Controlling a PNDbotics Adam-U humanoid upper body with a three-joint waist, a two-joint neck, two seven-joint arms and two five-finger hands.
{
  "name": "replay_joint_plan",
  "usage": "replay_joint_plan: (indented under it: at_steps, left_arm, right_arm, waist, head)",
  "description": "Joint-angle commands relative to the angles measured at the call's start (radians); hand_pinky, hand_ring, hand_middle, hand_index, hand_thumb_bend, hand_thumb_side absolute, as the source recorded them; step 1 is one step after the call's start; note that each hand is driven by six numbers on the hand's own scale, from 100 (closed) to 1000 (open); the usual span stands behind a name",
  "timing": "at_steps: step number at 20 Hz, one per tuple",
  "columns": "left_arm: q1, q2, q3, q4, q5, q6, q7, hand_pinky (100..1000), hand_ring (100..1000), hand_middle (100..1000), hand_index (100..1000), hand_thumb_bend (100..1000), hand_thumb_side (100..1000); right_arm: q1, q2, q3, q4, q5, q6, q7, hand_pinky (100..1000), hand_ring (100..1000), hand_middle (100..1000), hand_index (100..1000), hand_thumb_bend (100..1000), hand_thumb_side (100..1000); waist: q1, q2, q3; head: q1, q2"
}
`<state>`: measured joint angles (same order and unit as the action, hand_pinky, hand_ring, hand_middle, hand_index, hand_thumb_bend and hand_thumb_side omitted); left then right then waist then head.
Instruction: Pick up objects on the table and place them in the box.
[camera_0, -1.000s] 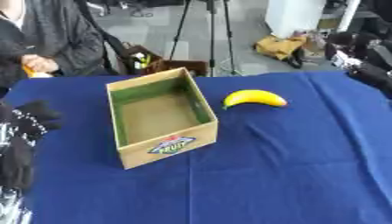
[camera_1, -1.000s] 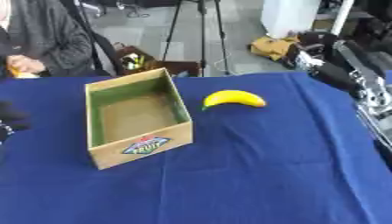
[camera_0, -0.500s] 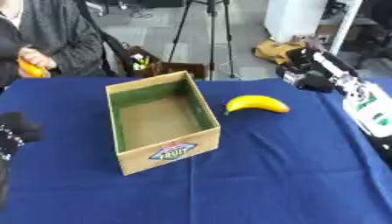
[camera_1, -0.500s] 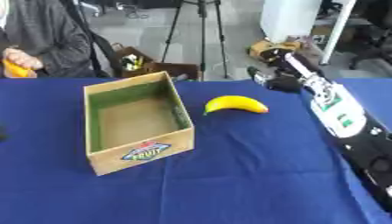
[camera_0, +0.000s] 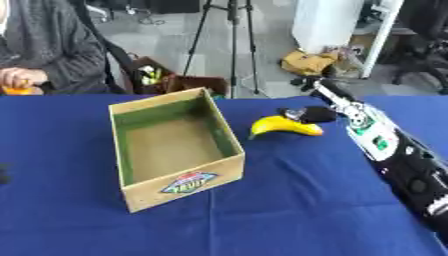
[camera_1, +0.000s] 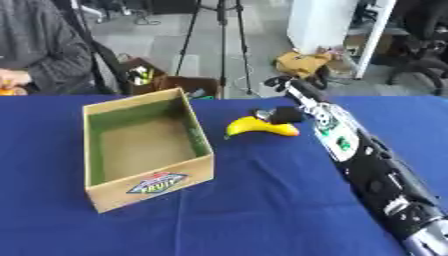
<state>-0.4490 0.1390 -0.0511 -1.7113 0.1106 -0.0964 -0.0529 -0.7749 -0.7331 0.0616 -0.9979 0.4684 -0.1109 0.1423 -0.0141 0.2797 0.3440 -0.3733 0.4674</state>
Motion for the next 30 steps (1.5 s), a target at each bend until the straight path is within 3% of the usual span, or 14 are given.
replay_joint_plan:
  at_steps: [1,13,20,26,27,30]
  left_arm:
    - [-0.016,0.003,-0.004,-0.02,0.007,-0.001,-0.007,655,655,523,713,546,953]
    - [-0.022,-0.003,-0.006,-0.022,0.013,0.0,-0.011,655,657,523,712,546,954]
    - [-0.022,-0.004,-0.005,-0.024,0.012,-0.001,-0.01,655,658,523,712,547,954]
    - [-0.021,-0.003,-0.004,-0.023,0.01,-0.001,-0.008,655,658,523,712,547,954]
    - [-0.021,-0.003,-0.004,-0.022,0.01,-0.001,-0.008,655,659,523,712,547,954]
    - [-0.02,-0.003,-0.004,-0.022,0.01,-0.001,-0.008,655,659,524,712,547,954]
  right_arm:
    - [-0.021,-0.014,-0.007,0.007,0.018,-0.003,0.018,758,778,806,876,452,487]
    - [-0.026,0.034,0.013,0.036,0.048,-0.023,0.064,733,719,756,848,450,451]
    - [-0.026,0.043,0.025,0.03,0.118,-0.038,0.09,719,692,735,826,462,423]
    - [-0.023,0.045,0.022,0.03,0.181,-0.038,0.087,602,568,643,756,391,366]
    - [-0.022,0.044,0.021,0.031,0.186,-0.037,0.083,545,514,605,722,355,357]
    - [-0.021,0.044,0.017,0.031,0.191,-0.034,0.067,522,494,589,705,321,361]
  waist:
    - [0.004,-0.013,0.003]
    - [0.005,0.004,0.013]
    - [-0.001,0.005,0.007]
    - [-0.003,0.004,0.001]
    - [-0.003,0.004,0.0]
    - [-0.002,0.003,-0.004]
  head:
    - [-0.011,-0.015]
    - [-0.027,-0.013]
    - [-0.027,-0.015]
    - [-0.027,-0.018]
    - [-0.028,-0.018]
    - [-0.029,-0.019]
